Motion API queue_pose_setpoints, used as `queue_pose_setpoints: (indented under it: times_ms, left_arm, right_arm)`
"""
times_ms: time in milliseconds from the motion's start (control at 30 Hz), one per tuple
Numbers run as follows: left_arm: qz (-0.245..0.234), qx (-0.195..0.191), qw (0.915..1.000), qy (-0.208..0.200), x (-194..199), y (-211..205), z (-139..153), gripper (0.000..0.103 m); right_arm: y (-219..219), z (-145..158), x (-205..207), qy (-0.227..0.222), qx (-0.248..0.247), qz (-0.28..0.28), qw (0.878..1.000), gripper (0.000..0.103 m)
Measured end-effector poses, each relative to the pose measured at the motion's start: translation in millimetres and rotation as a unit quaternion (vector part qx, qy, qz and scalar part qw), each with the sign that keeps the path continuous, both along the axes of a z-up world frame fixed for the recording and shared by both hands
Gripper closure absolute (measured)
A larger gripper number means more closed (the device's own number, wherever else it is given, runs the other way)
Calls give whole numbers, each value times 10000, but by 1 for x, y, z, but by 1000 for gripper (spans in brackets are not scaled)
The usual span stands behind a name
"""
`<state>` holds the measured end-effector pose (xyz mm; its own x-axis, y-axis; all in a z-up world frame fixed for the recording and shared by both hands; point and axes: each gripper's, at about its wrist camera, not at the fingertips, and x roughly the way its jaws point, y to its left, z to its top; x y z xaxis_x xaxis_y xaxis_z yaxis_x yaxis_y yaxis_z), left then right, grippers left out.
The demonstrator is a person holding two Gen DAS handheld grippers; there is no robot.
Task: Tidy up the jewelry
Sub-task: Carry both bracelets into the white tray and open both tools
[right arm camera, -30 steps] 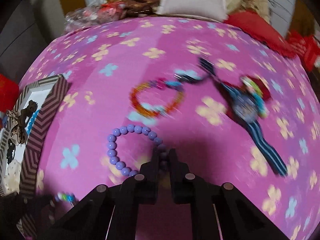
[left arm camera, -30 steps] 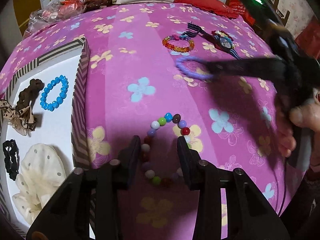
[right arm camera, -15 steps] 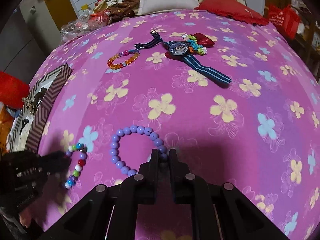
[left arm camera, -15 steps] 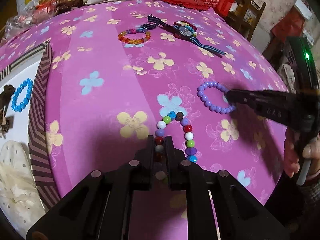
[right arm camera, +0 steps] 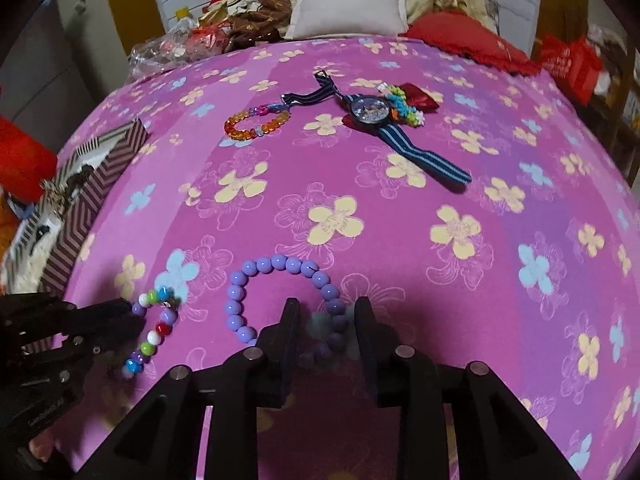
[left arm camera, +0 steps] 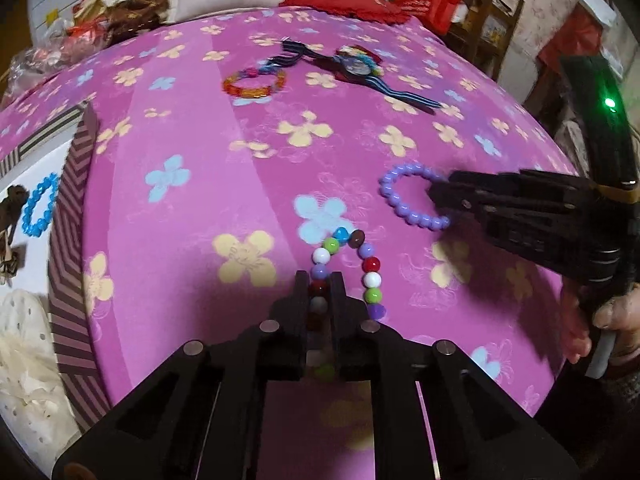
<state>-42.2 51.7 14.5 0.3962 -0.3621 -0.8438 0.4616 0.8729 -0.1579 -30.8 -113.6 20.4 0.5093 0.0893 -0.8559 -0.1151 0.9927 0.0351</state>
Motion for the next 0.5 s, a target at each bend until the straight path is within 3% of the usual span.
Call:
queue_pose_setpoints:
  times_ms: [33, 133, 233, 500]
  left_arm:
    - [-17, -16, 10000, -32, -2, -1, 2, 95]
    - [-2, -210, 9996, -199, -5, 5, 17, 95]
    - [96, -380, 9984, -418, -8, 17, 35, 95]
    - [480, -892, 9934, -540, -3, 55, 63, 95]
  right_arm:
    - [-1, 0, 1, 9, 44, 5, 10000, 94]
    - [-9, 3, 7, 88, 464, -130, 9988, 95]
    - [-11, 14, 8, -13, 549, -180, 9983, 95]
    - [-3, 56, 2, -382, 685, -127, 9968, 95]
